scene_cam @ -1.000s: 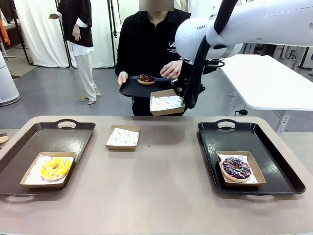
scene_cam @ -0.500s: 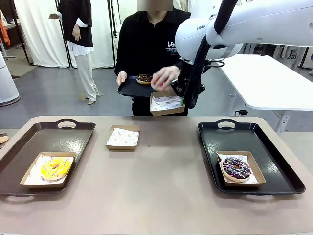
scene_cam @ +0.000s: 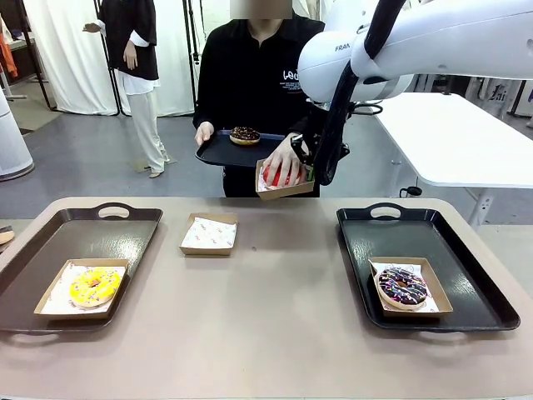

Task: Individually package the donuts and arrange them on the tray.
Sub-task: Place the picked Paper togo box on the Handle tray while simultaneously picking up another Paper togo box from the table with the other hand.

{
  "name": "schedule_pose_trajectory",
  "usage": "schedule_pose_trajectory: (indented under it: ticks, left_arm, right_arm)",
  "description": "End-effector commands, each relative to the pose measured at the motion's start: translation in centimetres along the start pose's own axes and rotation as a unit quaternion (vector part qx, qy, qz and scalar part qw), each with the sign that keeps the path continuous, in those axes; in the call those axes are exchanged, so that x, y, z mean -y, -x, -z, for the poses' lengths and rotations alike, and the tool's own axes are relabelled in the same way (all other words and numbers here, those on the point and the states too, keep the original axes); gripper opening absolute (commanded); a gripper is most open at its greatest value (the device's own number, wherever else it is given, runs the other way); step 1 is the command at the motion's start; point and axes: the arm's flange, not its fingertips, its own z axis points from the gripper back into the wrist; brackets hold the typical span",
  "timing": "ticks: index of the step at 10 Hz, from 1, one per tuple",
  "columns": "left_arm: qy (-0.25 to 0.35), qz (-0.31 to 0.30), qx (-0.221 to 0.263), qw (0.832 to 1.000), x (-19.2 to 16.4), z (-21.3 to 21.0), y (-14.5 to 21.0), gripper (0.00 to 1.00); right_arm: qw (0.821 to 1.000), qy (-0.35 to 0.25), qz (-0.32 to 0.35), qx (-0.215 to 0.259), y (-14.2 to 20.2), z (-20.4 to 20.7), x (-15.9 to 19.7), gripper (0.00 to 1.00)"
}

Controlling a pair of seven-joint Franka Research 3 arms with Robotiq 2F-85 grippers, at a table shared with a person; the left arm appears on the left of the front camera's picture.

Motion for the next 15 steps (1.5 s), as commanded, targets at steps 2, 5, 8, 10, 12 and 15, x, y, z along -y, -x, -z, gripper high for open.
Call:
schedule_pose_trajectory:
  ticks: [2, 5, 8, 10, 12, 15]
  left_arm:
    - [0.005, 0.001, 0.002, 1.000, 0.0, -0.2, 0.1, 1.00]
    - [0.005, 0.001, 0.002, 1.000, 0.0, -0.2, 0.1, 1.00]
    - [0.005, 0.001, 0.002, 1.000, 0.0, -0.2, 0.1, 1.00]
    - [0.005, 0.001, 0.002, 1.000, 0.0, -0.2, 0.1, 1.00]
    - [0.000, 0.000, 0.000, 1.000, 0.0, 0.0, 0.0, 1.00]
    - [-0.100, 0.059, -0.021, 0.993, 6.9, 3.7, -0.5, 1.00]
  right_arm:
    - [1.000, 0.000, 0.001, 0.003, 0.4, -0.1, 0.2, 0.00]
    - [1.000, 0.000, 0.001, 0.003, 0.4, -0.1, 0.2, 0.00]
    - [1.000, 0.000, 0.001, 0.003, 0.4, -0.1, 0.2, 0.00]
    - [1.000, 0.000, 0.001, 0.003, 0.4, -0.1, 0.2, 0.00]
    - [1.000, 0.000, 0.000, 0.000, 0.0, 0.0, 0.0, 0.01]
    - [1.000, 0.014, -0.023, -0.011, 1.9, -3.7, 6.4, 0.01]
